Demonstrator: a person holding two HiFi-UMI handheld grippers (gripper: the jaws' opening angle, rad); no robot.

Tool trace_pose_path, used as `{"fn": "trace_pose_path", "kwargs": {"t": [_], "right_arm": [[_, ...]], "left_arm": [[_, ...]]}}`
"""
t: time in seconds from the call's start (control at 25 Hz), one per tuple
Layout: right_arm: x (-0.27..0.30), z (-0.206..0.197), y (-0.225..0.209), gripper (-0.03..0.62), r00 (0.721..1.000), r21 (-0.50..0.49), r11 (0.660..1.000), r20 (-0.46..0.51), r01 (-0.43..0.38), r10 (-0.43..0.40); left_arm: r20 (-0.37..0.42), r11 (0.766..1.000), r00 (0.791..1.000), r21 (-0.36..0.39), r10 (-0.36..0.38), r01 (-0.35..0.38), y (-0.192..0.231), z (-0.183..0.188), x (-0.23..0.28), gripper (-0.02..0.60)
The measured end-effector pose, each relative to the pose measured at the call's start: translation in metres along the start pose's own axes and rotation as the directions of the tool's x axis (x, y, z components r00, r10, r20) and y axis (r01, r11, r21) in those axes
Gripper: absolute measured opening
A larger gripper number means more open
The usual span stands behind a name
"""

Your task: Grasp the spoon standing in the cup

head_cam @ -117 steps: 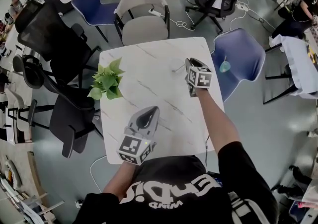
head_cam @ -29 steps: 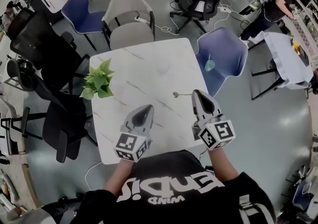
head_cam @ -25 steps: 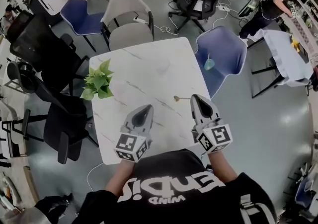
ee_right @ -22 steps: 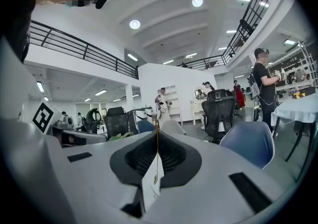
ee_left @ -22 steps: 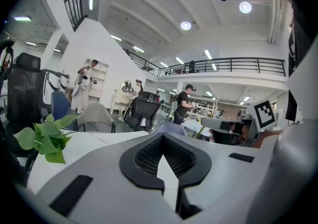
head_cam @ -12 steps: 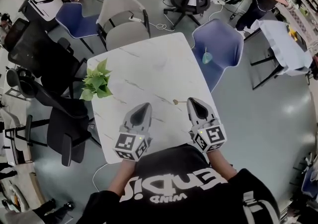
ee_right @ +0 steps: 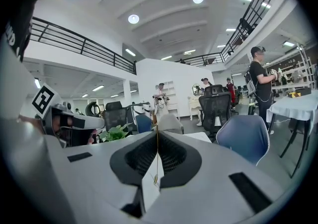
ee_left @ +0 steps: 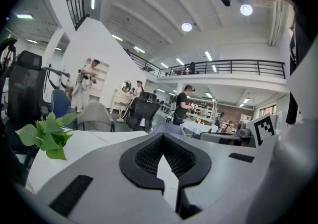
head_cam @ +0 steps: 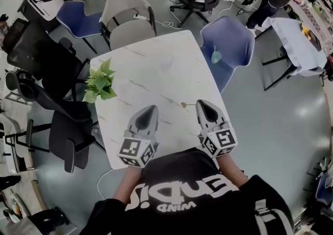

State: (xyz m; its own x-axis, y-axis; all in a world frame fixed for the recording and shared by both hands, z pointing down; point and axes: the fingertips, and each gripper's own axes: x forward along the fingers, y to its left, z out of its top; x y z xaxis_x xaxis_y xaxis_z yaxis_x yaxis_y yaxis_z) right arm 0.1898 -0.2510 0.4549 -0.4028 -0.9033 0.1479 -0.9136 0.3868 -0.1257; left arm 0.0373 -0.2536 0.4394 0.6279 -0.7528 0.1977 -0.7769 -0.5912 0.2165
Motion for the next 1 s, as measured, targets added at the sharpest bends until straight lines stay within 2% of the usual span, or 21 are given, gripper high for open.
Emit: {"fn": "trace_pose_path", "kwargs": {"t": [1.0], "right_arm": [[-0.0027,0.0006,-0.0005,0.014,1.0,0.005,1.0,-0.007,0.009,-0.009]], "left_arm": [[-0.004,1.0,1.0,-0.012,-0.005,0.005,0.0005,-0.0017,-0.0063,0.014]]}}
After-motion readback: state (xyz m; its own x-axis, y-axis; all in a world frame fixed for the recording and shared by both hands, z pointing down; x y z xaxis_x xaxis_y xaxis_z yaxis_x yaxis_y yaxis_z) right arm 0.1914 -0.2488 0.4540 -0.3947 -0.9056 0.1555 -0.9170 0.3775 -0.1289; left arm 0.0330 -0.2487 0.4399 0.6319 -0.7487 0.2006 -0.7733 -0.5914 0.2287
